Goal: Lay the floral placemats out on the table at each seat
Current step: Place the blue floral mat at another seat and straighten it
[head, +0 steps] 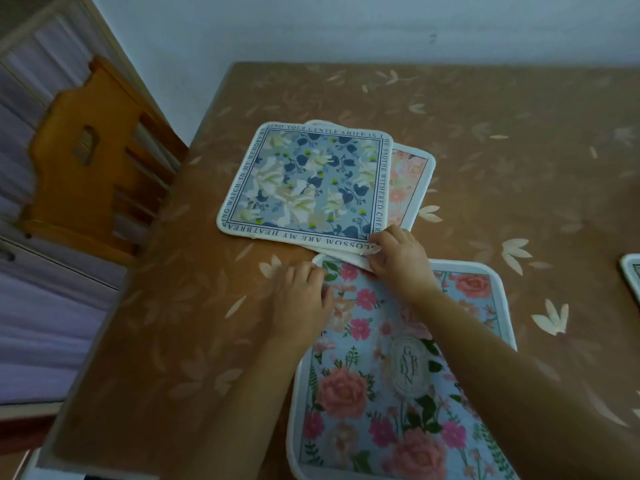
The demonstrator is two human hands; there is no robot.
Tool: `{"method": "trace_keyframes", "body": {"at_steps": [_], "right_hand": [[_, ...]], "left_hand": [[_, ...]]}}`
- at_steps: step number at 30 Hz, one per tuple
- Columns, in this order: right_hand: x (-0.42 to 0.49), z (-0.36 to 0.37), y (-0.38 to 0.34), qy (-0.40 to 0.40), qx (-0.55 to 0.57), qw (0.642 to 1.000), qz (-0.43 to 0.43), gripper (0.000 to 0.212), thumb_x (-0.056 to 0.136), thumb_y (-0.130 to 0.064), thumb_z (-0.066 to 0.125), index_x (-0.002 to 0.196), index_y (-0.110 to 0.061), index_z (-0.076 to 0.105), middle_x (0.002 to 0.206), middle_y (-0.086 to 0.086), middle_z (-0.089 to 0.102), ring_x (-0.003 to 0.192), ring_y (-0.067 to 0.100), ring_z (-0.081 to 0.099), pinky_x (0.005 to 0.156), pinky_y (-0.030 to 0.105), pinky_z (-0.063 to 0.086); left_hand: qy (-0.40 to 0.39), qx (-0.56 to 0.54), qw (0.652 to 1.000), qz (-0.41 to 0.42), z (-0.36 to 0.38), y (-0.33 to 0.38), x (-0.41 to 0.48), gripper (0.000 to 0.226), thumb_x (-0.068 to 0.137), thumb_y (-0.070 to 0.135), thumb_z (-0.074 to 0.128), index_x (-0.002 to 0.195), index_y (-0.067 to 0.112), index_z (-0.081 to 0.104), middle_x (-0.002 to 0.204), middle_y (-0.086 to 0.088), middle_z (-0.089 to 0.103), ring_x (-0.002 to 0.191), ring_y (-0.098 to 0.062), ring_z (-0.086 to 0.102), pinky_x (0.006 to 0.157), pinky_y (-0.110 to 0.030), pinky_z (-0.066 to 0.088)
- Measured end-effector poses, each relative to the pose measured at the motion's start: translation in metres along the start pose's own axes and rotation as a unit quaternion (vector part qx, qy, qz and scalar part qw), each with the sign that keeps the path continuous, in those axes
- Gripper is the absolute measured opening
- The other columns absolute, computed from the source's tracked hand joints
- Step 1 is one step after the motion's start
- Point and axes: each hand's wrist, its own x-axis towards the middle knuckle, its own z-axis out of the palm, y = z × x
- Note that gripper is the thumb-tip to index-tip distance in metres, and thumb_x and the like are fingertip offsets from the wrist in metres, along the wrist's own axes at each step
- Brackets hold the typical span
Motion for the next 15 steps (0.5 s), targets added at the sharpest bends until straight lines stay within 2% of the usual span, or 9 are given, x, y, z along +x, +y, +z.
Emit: {"method": "trace_keyframes", "body": {"at_steps": [3,7,11,15], "right_hand": [[0.007,0.005,0.006,-0.010,-0.018,1.000,-0.019,0.026,0.074,-0.011,0.067,0.098,-0.002,0.060,0.094,0.020,0.060,0.089,0.038,0.054,0.071,0.046,0.047],[0.014,-0.002,0.011,-0.034,-0.040,0.995,-0.085,0.027,0.070,-0.012,0.072,0.092,-0.001,0.062,0.089,0.020,0.062,0.083,0.037,0.057,0.068,0.045,0.049],[0.023,-0.003,0.008,-0.072,-0.057,0.984,-0.152,0.016,0.071,-0.005,0.070,0.082,0.003,0.063,0.084,0.024,0.063,0.076,0.038,0.059,0.064,0.043,0.052],[0.022,0.003,-0.001,-0.062,-0.043,0.989,-0.129,0.009,0.070,0.002,0.066,0.077,0.007,0.062,0.079,0.026,0.062,0.074,0.040,0.059,0.060,0.042,0.052]], "left_hand": [[0.017,0.007,1.000,0.011,0.005,-0.004,0.007,0.019,0.081,0.015,0.062,0.096,0.005,0.060,0.097,-0.014,0.060,0.091,-0.030,0.052,0.078,-0.043,0.045],[0.031,0.002,0.999,0.014,0.010,-0.007,0.007,0.019,0.077,0.014,0.067,0.093,0.005,0.062,0.094,-0.013,0.061,0.086,-0.031,0.054,0.070,-0.043,0.050],[0.038,-0.016,0.999,0.006,0.013,-0.010,0.007,0.021,0.077,0.018,0.066,0.095,0.007,0.062,0.097,-0.011,0.060,0.088,-0.028,0.053,0.074,-0.042,0.049],[0.032,-0.036,0.999,-0.006,0.010,-0.008,0.008,0.021,0.079,0.018,0.065,0.096,0.007,0.062,0.099,-0.011,0.059,0.092,-0.028,0.051,0.079,-0.042,0.047]]}}
